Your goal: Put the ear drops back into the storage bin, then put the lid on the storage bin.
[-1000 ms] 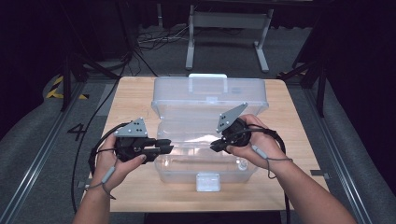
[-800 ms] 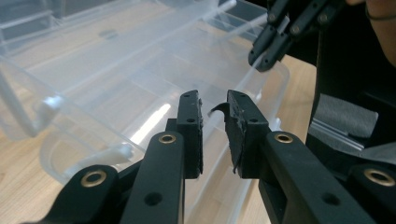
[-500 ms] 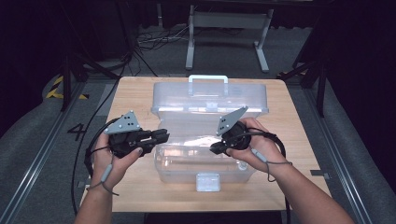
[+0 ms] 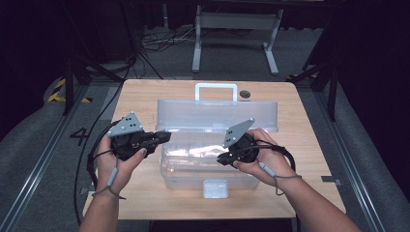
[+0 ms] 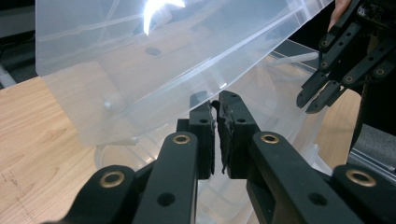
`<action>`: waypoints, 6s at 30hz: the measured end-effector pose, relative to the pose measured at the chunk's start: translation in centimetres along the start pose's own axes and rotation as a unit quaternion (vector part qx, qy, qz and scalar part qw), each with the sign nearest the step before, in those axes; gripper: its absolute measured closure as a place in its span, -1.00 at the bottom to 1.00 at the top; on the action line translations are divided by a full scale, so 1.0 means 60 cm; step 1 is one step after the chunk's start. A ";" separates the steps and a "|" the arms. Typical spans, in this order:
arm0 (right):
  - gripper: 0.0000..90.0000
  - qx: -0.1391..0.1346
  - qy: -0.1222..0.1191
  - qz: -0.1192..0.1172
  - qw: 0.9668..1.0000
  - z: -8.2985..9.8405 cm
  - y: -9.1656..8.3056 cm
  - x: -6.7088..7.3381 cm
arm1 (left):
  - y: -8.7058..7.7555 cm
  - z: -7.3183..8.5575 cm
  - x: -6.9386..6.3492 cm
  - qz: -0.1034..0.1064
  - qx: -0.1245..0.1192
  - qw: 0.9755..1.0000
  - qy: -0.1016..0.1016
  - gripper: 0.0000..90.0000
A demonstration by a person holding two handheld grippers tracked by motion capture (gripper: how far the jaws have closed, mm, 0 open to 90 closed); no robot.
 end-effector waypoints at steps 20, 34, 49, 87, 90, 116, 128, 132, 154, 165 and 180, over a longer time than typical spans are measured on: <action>0.81 -0.087 0.040 0.034 0.995 0.018 -0.046 -0.002 | 0.001 -0.004 0.005 0.003 0.000 1.000 -0.004 0.89; 0.93 -0.158 0.085 0.061 0.982 0.057 -0.099 -0.012 | 0.001 -0.004 0.007 0.010 0.002 1.000 -0.010 0.88; 1.00 -0.206 0.132 0.106 0.964 0.118 -0.151 -0.027 | -0.001 -0.002 0.003 0.005 0.005 1.000 -0.009 0.88; 1.00 -0.280 0.205 0.132 0.929 0.183 -0.171 -0.052 | -0.012 0.003 -0.008 0.009 0.029 1.000 -0.006 0.82; 1.00 -0.278 0.205 0.132 0.929 0.185 -0.170 -0.050 | -0.013 0.003 -0.011 0.012 0.035 0.999 -0.006 0.81; 1.00 -0.258 0.212 0.111 0.936 0.206 -0.158 -0.031 | -0.006 0.015 -0.032 0.031 0.109 0.994 0.005 0.76; 1.00 -0.245 0.215 0.102 0.940 0.212 -0.153 -0.025 | -0.006 0.019 -0.038 0.041 0.135 0.990 0.009 0.75; 1.00 -0.238 0.214 0.099 0.942 0.214 -0.151 -0.024 | -0.006 0.022 -0.041 0.044 0.143 0.989 0.008 0.75; 1.00 -0.200 0.214 0.081 0.953 0.224 -0.141 -0.017 | -0.018 0.040 -0.039 0.031 0.179 0.983 -0.014 0.73; 1.00 -0.193 0.216 0.079 0.954 0.229 -0.139 -0.014 | -0.018 0.043 -0.035 0.024 0.194 0.981 -0.013 0.74; 1.00 -0.181 0.219 0.089 0.954 0.236 -0.137 -0.017 | -0.012 0.048 -0.030 0.017 0.209 0.978 -0.017 0.74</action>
Point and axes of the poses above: each handheld gripper's, and its own axes: y roughly forward along the jaws, z roughly out of its underside, x roughly to its left, the point moved 1 cm from there along y, roughly forward along the jaws, and after that the axes turned 8 degrees about -x, right-handed, at the moved point
